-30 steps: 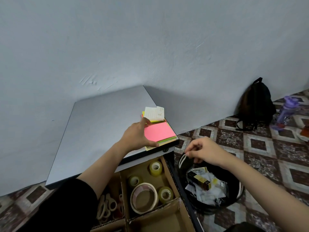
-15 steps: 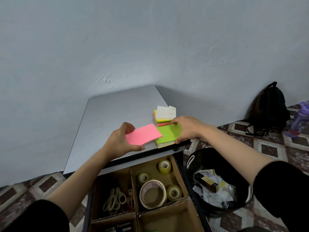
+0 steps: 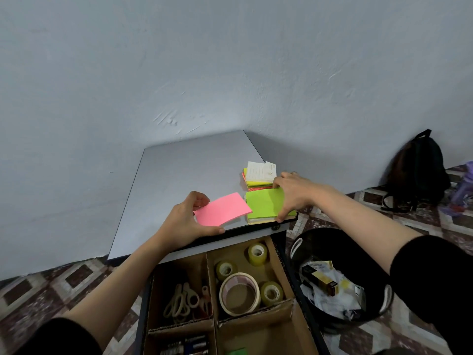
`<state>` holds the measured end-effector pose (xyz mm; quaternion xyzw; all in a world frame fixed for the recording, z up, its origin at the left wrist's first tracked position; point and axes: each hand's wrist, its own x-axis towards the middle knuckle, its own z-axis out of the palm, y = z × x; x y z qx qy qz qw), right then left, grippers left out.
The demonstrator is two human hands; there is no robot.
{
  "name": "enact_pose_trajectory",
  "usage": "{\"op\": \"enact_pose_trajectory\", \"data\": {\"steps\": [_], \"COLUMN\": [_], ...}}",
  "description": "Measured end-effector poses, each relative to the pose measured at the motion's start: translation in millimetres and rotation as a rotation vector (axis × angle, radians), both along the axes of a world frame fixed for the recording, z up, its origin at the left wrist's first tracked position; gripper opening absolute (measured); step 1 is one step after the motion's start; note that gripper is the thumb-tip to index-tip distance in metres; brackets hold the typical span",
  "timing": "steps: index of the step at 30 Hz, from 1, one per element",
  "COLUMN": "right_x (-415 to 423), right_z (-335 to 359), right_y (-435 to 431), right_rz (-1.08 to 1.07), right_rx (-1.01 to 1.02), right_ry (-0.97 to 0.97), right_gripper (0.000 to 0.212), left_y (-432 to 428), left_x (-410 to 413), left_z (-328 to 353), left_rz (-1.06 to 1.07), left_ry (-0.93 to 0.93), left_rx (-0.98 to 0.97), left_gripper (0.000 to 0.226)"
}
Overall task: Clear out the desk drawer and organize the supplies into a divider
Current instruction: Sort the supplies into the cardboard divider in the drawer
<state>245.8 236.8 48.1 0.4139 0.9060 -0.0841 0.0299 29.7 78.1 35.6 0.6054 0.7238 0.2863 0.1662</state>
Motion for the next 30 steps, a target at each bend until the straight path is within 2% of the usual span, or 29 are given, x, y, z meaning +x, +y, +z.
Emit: {"op": "enact_pose_trajectory", "data": {"steps": [5,9,12,14,17,21,23,26,30], "right_x": [3.4,17.8,29.4,36.6,43.2,42.1,41.6,42.3,43.3], "right_z": [1.9,7.1,6.0,0.2,-15.7,-57.8,-78.4,-96.2,-100.7], "right_y": [-4.9,-16.7,-32.4,-50.0,-80.7,-109.5,-117.2,-116.6,-105.6], "right_rz": [-0.046,-0.155,-0.259,-0.259,-0.21,-0.2,-0.229,-0.254,-0.29], "right_rx": [0.063,-0.007,-0.245,-0.473,-0.749,-0.893,-0.937,-0.929,-0.917], "right_ry": [0.115,0.34,0.705,0.922,1.083,1.043,1.016,0.98,1.012], "right_gripper": [0.083,0.071,0.061,0.052,0.029,0.026,0.025,0.025,0.027], "left_y": [-7.5,-23.6,-46.9,-66.1,-91.9,-110.0,-109.7,-99.5,-90.3], "left_x": [4.5,12.8,28.5,43.6,65.0,89.2,97.0,109.3,122.2], "left_z": [2.8,8.3,6.3,-1.4,-29.9,-88.9,-112.3,-135.6,-158.7], "left_rz": [0.009,-0.017,-0.132,-0.254,-0.388,-0.332,-0.277,-0.245,-0.289], "left_ry": [-0.016,-0.103,-0.263,-0.392,-0.421,-0.351,-0.305,-0.183,-0.065], "left_rx": [0.014,0.041,-0.066,-0.161,-0.325,-0.524,-0.522,-0.462,-0.463], "left_gripper": [0.071,0.066,0.066,0.055,0.051,0.046,0.04,0.041,0.043]}}
